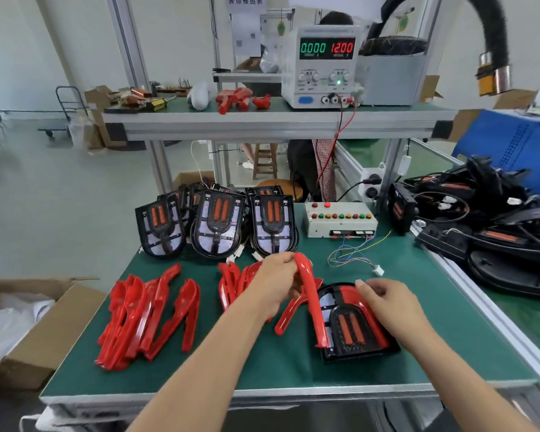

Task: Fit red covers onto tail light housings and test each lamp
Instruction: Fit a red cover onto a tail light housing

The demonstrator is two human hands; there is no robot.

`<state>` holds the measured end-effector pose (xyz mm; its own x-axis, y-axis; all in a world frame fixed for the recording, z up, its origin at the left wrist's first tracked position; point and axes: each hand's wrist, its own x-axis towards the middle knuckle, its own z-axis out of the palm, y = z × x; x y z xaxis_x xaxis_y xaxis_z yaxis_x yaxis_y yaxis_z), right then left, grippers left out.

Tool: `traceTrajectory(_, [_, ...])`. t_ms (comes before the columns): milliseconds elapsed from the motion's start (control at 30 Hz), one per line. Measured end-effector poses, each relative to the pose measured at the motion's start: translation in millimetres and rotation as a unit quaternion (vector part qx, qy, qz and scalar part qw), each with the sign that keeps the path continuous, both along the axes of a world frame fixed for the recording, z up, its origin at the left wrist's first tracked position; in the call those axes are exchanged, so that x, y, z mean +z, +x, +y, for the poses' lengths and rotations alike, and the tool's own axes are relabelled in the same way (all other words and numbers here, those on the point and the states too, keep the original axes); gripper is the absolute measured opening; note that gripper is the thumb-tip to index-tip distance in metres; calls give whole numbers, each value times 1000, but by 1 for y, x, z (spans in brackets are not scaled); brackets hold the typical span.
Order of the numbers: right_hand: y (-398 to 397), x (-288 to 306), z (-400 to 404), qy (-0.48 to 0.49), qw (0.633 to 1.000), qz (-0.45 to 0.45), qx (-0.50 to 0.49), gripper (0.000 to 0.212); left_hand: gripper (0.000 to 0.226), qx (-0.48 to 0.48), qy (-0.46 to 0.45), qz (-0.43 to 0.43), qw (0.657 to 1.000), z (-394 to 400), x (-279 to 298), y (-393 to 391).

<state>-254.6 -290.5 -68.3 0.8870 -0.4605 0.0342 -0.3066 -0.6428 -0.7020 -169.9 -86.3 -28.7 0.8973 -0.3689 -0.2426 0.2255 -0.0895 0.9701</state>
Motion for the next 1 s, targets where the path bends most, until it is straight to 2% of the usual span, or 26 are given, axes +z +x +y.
traceTrajectory(33, [-3,6,4,-12,998,-53,16,20,29,3,-14,15,1000,-5,-3,0])
traceTrajectory(100, [-10,19,14,-10,993,-94,67,19,31,13,-44,45,998,-14,-7,-1])
traceTrajectory(233, [-17,28,33,60,984,-46,158,14,35,40,-100,94,990,-33,-10,-3])
traceTrajectory(300, [-16,28,37,66,985,-39,152,15,35,50,-121,107,986,-40,-9,-5])
traceTrajectory(367, [-14,26,40,70,988,-30,132,17,32,53,-105,94,989,-40,-11,-8])
traceTrajectory(400, [-13,25,41,67,990,-26,119,18,31,55,-60,64,995,-37,-13,-9])
traceTrajectory(467, [-11,23,41,60,994,-24,84,20,27,65,115,-66,989,-30,-25,-8])
traceTrajectory(533, [-9,22,39,49,997,-24,52,24,27,49,278,-181,942,-21,-32,-11])
traceTrajectory(600, [-9,20,39,14,999,-13,44,25,29,-16,350,-191,917,-21,-33,-20])
traceTrajectory(667, [-10,19,43,-23,998,-9,51,26,30,-60,382,-163,908,-23,-35,-26])
traceTrajectory(733, [-12,19,48,-50,997,-10,55,30,29,-70,349,-123,927,-27,-39,-28])
traceTrajectory(833, [-15,20,49,-97,994,15,54,36,13,-33,221,-9,975,-30,-46,-27])
traceTrajectory(900, [-17,21,49,-113,992,29,53,38,6,-33,164,56,984,-30,-47,-29])
traceTrajectory(1000, [-19,21,50,-132,988,46,61,39,15,-38,118,99,987,-32,-47,-29])
